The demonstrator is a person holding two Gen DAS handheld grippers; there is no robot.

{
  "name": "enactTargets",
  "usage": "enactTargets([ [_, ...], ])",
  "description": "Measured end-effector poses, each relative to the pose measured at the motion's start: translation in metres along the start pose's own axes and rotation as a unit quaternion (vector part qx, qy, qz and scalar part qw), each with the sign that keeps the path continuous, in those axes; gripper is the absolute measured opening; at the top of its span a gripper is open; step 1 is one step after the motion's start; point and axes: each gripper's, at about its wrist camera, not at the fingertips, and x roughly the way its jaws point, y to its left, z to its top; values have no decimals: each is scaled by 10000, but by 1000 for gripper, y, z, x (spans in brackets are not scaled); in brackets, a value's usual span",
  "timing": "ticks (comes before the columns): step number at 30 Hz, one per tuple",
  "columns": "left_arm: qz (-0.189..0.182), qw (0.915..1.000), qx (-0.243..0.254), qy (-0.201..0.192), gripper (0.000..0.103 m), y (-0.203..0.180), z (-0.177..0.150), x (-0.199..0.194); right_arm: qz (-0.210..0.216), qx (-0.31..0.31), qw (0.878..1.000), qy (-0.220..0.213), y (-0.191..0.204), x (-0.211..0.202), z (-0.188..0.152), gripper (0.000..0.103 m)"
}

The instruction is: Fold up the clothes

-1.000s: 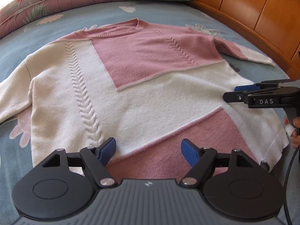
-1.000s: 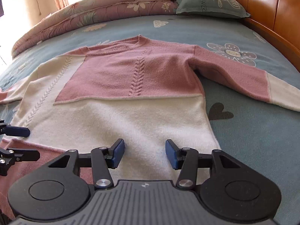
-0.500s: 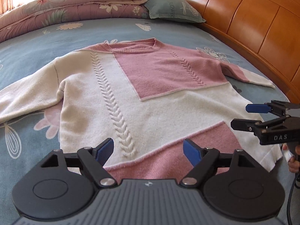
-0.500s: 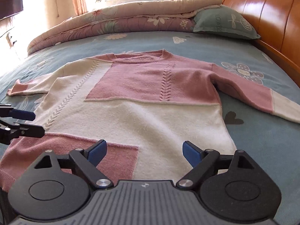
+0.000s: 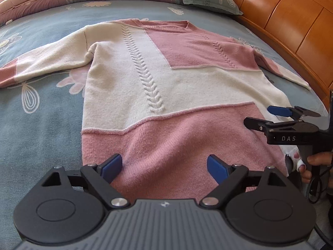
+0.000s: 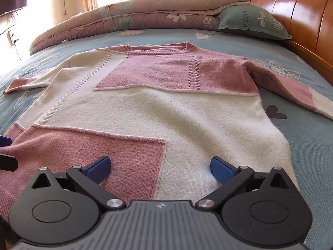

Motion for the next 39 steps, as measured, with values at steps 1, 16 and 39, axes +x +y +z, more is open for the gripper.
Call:
enactTargets([
  [1, 15, 10000, -5, -60, 89, 2, 6, 0, -35, 3, 10000, -28, 1, 1, 0, 103],
  [16, 287, 9990, -122, -305, 87, 34, 68, 48, -102, 11, 9997, 214, 4, -22, -15, 103],
  [39, -684, 9953, -683, 49, 89, 8, 30, 11, -192, -21, 9998, 16, 8, -16, -14, 103],
])
